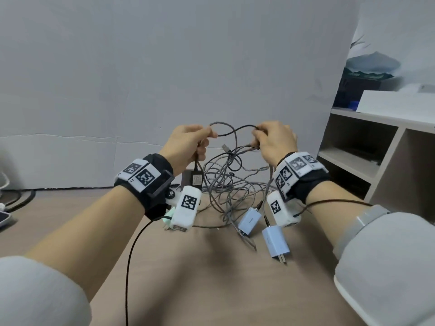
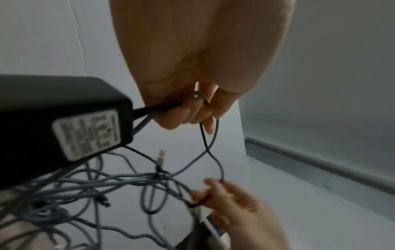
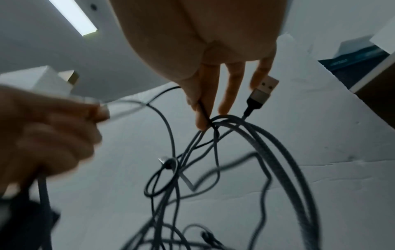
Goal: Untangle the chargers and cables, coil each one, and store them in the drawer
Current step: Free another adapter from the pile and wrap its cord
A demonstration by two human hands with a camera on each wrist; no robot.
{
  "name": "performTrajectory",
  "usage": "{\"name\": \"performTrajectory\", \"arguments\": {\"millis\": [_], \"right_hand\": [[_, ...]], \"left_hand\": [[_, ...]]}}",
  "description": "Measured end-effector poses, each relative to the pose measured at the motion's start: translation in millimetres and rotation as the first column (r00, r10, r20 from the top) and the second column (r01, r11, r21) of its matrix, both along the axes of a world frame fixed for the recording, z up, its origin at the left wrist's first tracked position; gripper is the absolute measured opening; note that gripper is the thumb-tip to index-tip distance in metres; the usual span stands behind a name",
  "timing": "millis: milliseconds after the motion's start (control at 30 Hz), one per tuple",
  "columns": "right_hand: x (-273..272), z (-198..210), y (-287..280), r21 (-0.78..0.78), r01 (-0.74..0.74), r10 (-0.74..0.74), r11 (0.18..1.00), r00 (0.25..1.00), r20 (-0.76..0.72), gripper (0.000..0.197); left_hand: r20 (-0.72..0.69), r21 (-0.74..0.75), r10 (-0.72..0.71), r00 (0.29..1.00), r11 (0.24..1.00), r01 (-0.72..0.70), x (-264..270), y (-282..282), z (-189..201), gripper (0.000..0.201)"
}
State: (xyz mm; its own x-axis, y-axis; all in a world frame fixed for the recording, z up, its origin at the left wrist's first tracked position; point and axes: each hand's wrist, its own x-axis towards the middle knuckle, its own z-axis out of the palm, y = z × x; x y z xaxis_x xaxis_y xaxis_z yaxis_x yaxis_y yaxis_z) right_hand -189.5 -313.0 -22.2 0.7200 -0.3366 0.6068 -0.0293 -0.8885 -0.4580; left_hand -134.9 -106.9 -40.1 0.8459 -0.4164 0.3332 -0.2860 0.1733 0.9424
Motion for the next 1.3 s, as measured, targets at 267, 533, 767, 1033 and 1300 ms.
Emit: {"name": "performTrajectory", "arguments": {"millis": [267,533,767,1033,1300], "right_hand": [[-0.8,36.0,15.9,0.180,-0.131,0.115,0.975,0.989,0.092,0.024],[-15.8,50.8,34.3,-0.001,-0.264,0.264,0.964,0.964,-0.018,0.023],[-17.8,55.5,35.5,0.211,-0.362,0.355,0.908,0.932,0.071,0.011],[-19.4,26.5,35.5,0.244,-0.391,0.436,0.887,0.884,-0.168,0.019],[15.6,-28.9,-12.2,0.041,-0.186,0.187,0.982,0.907,-0.378,0.013]], "left_hand": [[0.242,0.391,0.218,0.946,0.870,-0.300,4.9,-11.5,-10.3,0.016],[0.738,0.245,0.172,0.653,0.833,-0.496,-35.1,-29.5,35.2,0.033],[0.768,0.502,-0.008,0.641,0.629,-0.593,-24.3,-24.4,60.6,0.031],[0.454,0.262,0.034,0.891,0.950,-0.170,-28.8,-12.1,70.6,0.029],[0.046,-0.319,-0.204,0.978,0.925,0.208,-37.3,4.6,94.6,0.034]]}}
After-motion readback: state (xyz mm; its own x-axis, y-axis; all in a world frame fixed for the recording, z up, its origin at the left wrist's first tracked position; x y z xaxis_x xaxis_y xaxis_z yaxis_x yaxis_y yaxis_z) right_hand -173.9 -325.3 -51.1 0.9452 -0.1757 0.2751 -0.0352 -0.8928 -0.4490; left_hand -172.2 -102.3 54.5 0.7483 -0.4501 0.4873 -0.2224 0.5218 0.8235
